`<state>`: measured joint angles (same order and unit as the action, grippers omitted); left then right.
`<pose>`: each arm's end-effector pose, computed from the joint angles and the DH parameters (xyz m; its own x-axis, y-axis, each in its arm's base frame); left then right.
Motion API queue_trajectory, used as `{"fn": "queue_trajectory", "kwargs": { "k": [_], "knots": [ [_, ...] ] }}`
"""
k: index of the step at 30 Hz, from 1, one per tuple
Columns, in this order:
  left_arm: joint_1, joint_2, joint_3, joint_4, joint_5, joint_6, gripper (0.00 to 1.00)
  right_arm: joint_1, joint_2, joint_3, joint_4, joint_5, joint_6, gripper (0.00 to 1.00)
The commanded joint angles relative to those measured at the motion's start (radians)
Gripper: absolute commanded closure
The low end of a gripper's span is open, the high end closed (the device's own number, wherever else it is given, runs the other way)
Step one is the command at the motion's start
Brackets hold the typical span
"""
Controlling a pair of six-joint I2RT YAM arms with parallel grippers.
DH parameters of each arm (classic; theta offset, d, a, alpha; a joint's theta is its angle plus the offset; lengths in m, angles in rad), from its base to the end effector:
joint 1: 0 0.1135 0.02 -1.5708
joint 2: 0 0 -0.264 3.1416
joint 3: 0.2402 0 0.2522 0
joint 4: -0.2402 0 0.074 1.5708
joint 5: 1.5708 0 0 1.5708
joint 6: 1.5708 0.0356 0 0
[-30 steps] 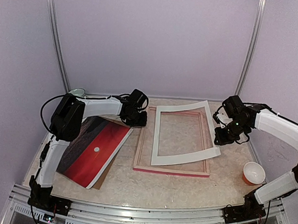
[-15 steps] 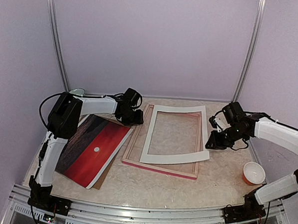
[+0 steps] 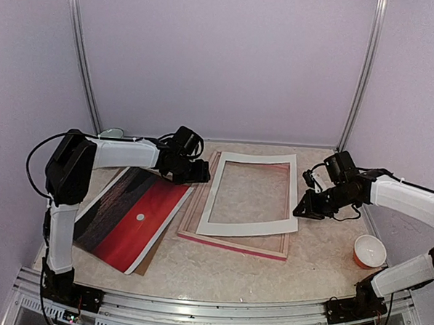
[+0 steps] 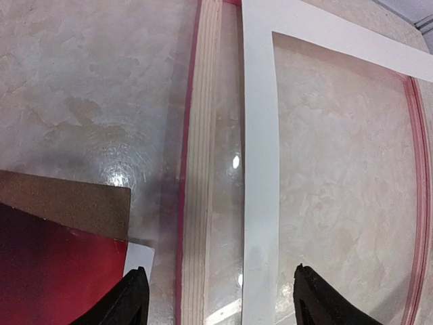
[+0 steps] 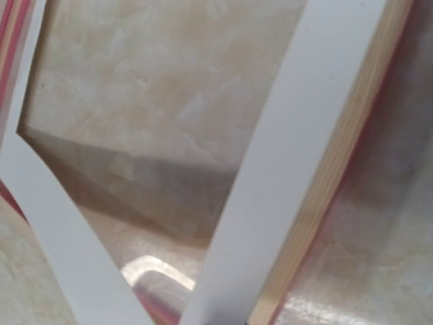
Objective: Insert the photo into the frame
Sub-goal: Place the mat board on the glass panel.
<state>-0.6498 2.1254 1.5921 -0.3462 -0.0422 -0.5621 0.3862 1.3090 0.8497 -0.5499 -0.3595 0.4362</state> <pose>0.3754 -0.2834 0.1806 -0.8298 -0.0382 -0.5568 0.1664 0.9353 -0.3123 0.2315 0.1077 0.2228 -0.9329 0.0476 -0.3569 -0.1456 0.8567 0.4949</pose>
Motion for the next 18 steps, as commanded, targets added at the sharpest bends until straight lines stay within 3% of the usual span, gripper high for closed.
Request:
{"fn": "queue_trajectory", "kwargs": {
  "k": [1, 18],
  "knots": [
    [-0.013, -0.062, -0.053, 0.033, -0.017, -0.007, 0.26, 0.010, -0.053, -0.011, 0.031, -0.047, 0.042, 0.86],
    [-0.012, -0.151, -0.261, 0.102, 0.007, -0.017, 0.17, 0.010, -0.073, -0.026, 0.076, -0.137, 0.107, 0.86]
  ]
}}
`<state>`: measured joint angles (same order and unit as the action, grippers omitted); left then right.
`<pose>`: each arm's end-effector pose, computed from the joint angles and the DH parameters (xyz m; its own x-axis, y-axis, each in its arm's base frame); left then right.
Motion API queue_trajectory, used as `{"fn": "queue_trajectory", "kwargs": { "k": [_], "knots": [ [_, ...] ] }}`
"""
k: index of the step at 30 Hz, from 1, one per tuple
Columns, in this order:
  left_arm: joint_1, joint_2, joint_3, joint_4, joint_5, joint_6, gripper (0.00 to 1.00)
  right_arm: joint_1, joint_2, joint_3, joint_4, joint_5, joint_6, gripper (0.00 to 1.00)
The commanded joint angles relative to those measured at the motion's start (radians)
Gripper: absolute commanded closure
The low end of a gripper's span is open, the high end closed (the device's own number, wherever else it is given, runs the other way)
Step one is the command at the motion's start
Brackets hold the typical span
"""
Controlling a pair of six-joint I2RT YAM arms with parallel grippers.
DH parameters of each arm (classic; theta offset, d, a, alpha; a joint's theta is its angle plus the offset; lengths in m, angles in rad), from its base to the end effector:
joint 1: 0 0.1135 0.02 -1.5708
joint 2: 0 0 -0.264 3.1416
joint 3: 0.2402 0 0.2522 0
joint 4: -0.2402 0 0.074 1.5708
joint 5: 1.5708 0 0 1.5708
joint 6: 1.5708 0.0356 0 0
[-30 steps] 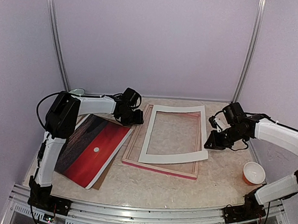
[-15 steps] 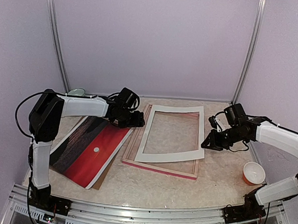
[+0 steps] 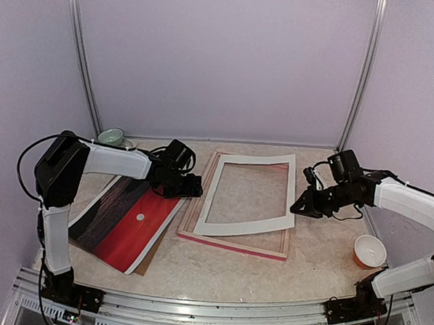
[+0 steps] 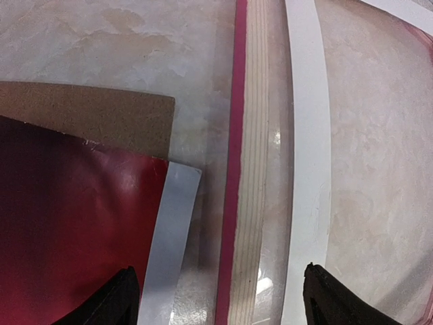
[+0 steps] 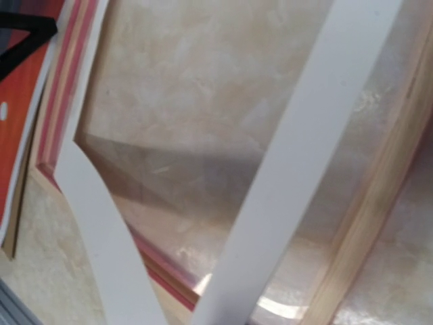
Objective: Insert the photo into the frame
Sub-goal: Place the mat board on the glass panel.
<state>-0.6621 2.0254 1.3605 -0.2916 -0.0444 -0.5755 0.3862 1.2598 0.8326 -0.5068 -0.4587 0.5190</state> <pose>0.3392 -0.2624 0.1572 -0.8640 -0.0159 -0.5033 0.1475 0.9476 -0.2833 0.2256 0.1088 0.2328 -0.9352 0.0998 -0.3397 -0.1356 0.7853 0.6041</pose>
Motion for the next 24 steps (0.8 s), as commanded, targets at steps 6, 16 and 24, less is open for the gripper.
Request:
{"fn": "queue_trajectory", "kwargs": {
  "k": [6, 16, 24],
  "knots": [
    [-0.011, -0.073, -0.091, 0.077, 0.023, -0.015, 0.17, 0.010, -0.022, -0.032, 0.060, -0.065, 0.041, 0.86],
    [-0.032, -0.066, -0.123, 0.114, 0.065, -0.024, 0.17, 0.010, 0.018, -0.080, 0.130, -0.042, 0.054, 0.85],
    [-0.045, -0.054, -0.129, 0.120, 0.076, -0.024, 0.17, 0.011, 0.068, -0.081, 0.171, -0.041, 0.049, 0.85]
  ]
}}
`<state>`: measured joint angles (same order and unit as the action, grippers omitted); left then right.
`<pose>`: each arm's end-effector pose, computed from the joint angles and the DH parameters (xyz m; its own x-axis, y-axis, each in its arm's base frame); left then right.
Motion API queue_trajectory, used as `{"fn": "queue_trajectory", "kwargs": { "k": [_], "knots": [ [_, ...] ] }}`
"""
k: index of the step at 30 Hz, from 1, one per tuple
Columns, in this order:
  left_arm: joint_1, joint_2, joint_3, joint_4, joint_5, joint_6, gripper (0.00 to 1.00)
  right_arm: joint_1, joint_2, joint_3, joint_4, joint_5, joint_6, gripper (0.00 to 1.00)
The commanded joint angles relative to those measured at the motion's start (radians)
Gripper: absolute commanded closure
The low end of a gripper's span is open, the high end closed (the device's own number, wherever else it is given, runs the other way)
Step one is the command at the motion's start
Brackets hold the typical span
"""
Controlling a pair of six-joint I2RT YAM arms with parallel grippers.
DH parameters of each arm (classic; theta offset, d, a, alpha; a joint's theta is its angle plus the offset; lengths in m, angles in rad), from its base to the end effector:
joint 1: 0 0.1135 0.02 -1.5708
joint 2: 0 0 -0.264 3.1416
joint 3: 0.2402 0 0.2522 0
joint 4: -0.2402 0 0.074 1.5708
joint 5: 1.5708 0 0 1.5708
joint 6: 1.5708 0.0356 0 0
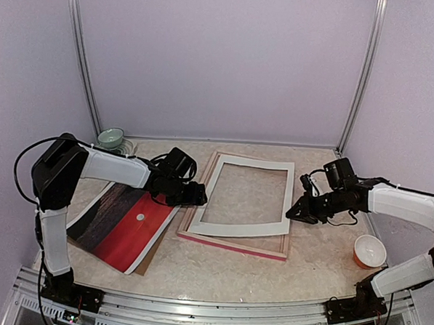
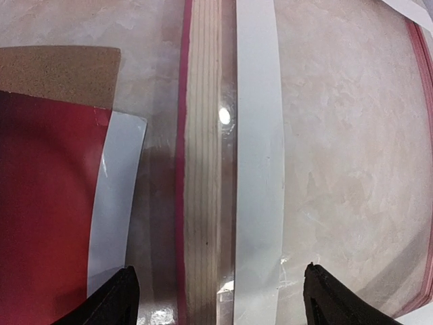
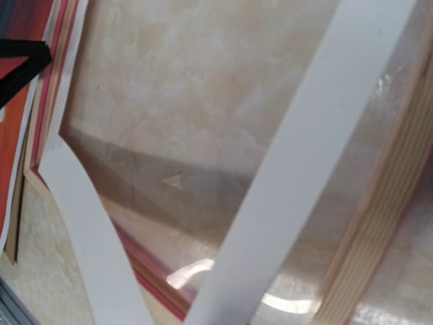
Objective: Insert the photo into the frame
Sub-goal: Place the mat board on the glass panel.
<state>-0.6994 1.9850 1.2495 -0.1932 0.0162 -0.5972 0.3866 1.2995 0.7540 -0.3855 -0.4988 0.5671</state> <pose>0.3163 -0.2668 0.1475 -0.8729 -0.0004 -0.4879 0.1938 0.9174 -0.3475 0.2276 0.1110 0.2076 -0.9467 0.1240 -0.2974 -0.1032 0.7577 0.6444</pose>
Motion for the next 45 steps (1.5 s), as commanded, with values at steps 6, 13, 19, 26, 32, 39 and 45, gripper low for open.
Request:
{"fn": "queue_trajectory", "kwargs": {
  "k": [6, 13, 19, 26, 32, 39, 45],
  "knots": [
    [-0.009, -0.011, -0.025, 0.030, 0.025, -0.006, 0.17, 0.023, 0.070, 0.009, 0.072, 0.000, -0.008, 0.84],
    [-0.008, -0.005, -0.021, 0.030, 0.025, -0.003, 0.17, 0.044, 0.110, 0.029, 0.075, 0.011, -0.022, 0.84],
    [-0.009, -0.004, -0.025, 0.029, 0.026, -0.004, 0.17, 0.052, 0.134, 0.039, 0.082, 0.021, -0.028, 0.83],
    [-0.010, -0.007, -0.031, 0.029, 0.025, -0.005, 0.17, 0.064, 0.135, 0.067, 0.052, 0.064, -0.047, 0.82],
    [-0.013, -0.026, -0.044, 0.031, 0.020, -0.012, 0.17, 0.066, 0.136, 0.073, 0.013, 0.127, -0.068, 0.78],
    [-0.017, -0.058, -0.038, 0.021, 0.003, -0.018, 0.16, 0.066, 0.139, 0.091, -0.011, 0.139, -0.079, 0.71],
    [-0.017, -0.074, -0.030, 0.005, -0.011, -0.016, 0.15, 0.066, 0.131, 0.099, -0.038, 0.167, -0.090, 0.68]
  ]
}}
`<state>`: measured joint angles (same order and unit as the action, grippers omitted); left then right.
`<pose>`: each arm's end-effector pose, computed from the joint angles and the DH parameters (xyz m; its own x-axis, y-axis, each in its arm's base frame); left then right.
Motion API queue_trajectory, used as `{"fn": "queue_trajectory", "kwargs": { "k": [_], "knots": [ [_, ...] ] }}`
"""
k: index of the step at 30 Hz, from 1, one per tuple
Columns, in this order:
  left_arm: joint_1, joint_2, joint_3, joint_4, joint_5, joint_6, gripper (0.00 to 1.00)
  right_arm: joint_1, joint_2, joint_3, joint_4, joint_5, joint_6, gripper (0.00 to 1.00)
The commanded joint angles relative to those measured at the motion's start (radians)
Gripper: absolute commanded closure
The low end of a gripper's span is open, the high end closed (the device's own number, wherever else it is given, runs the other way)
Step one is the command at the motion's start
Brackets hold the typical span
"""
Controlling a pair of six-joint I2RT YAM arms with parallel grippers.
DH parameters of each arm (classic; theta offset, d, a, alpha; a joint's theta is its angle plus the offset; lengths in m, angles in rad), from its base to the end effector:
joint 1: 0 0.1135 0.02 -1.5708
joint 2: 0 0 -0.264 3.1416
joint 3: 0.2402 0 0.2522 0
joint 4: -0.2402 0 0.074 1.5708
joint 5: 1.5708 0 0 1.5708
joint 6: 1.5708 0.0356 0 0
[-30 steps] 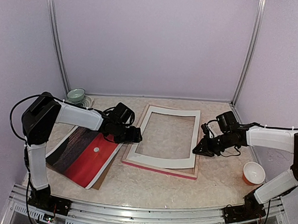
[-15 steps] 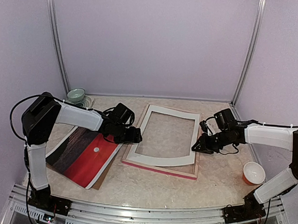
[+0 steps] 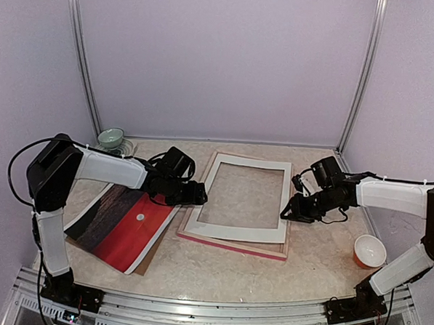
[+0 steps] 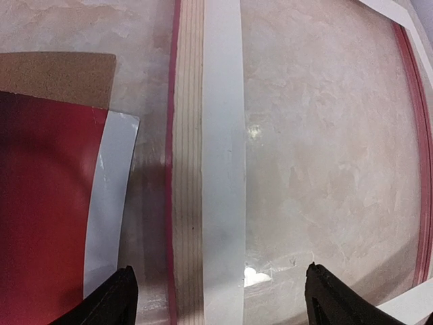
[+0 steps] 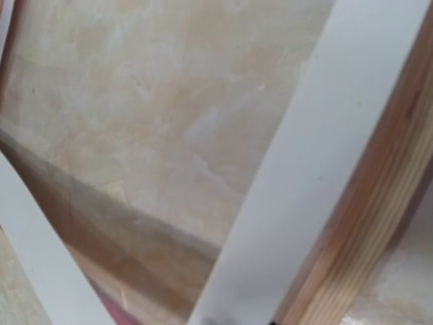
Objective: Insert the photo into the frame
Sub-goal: Place the mat board on the glass panel, then press the mat board onto the glass panel.
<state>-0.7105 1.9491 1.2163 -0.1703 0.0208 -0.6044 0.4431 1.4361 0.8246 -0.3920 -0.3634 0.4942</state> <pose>0.3085 -0.2664 0.1535 -0.8659 -0.0045 -0.5002 0.2063 0.9077 -0.3653 0.2450 0.1303 0.1931 -0.9427 0.0434 -0.3309 -0.1433 0.8428 0.5188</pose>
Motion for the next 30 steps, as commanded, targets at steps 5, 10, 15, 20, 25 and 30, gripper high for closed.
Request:
{"fn": "queue_trajectory", "kwargs": {
  "k": [5, 10, 15, 20, 25, 30],
  "knots": [
    [-0.006, -0.057, -0.025, -0.014, -0.037, -0.015, 0.13, 0.009, -0.026, 0.029, -0.051, 0.066, -0.018, 0.56],
    [-0.006, -0.069, -0.040, -0.008, -0.047, -0.018, 0.13, 0.011, -0.032, 0.064, -0.108, 0.117, -0.045, 0.42],
    [-0.007, -0.081, -0.042, -0.011, -0.056, -0.015, 0.12, 0.011, -0.045, 0.103, -0.149, 0.203, -0.070, 0.32],
    [-0.017, -0.092, -0.042, -0.021, -0.068, -0.009, 0.12, 0.012, -0.007, 0.167, -0.164, 0.337, -0.068, 0.30],
    [-0.035, -0.105, -0.051, -0.032, -0.101, -0.011, 0.07, 0.008, 0.067, 0.260, -0.171, 0.536, -0.059, 0.16],
    [-0.042, -0.087, -0.037, -0.041, -0.098, -0.010, 0.05, -0.012, 0.167, 0.352, -0.117, 0.694, -0.037, 0.01]
  ]
}}
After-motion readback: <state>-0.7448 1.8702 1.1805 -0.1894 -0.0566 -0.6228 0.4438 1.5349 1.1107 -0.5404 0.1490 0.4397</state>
